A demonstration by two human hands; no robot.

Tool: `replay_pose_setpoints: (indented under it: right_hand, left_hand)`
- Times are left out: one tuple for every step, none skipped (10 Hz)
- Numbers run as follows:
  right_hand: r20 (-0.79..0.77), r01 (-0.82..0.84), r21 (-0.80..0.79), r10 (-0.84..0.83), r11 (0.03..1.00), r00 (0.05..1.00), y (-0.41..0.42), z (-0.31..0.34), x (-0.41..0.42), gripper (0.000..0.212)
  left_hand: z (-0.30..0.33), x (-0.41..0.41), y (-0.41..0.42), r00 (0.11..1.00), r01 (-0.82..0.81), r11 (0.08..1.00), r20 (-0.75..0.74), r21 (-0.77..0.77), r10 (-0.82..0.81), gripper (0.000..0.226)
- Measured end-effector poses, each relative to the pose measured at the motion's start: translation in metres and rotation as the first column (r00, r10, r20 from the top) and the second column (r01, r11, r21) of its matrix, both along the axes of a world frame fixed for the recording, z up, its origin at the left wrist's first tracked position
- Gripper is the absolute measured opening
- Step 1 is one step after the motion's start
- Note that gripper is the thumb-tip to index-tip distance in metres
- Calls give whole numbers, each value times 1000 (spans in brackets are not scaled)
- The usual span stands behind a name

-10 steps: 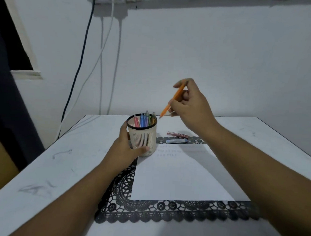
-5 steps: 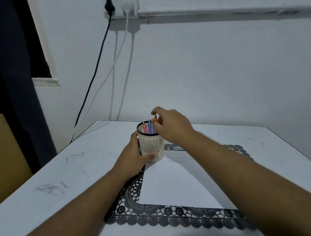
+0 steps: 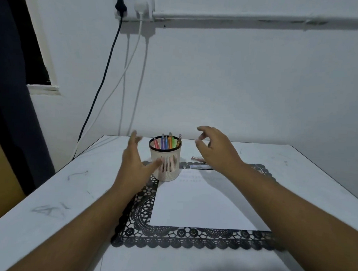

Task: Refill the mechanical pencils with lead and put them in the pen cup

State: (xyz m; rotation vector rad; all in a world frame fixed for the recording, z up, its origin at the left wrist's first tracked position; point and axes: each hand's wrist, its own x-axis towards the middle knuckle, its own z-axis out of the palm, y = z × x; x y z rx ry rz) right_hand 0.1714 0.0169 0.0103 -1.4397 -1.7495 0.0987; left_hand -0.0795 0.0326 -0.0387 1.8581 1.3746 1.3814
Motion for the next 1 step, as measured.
replay_pose_setpoints:
  right_hand:
    - [73, 44, -113, -36, 993, 997, -12, -22, 20, 35]
  left_hand:
    - [20, -1, -10, 994, -112, 980, 23, 163, 110, 95]
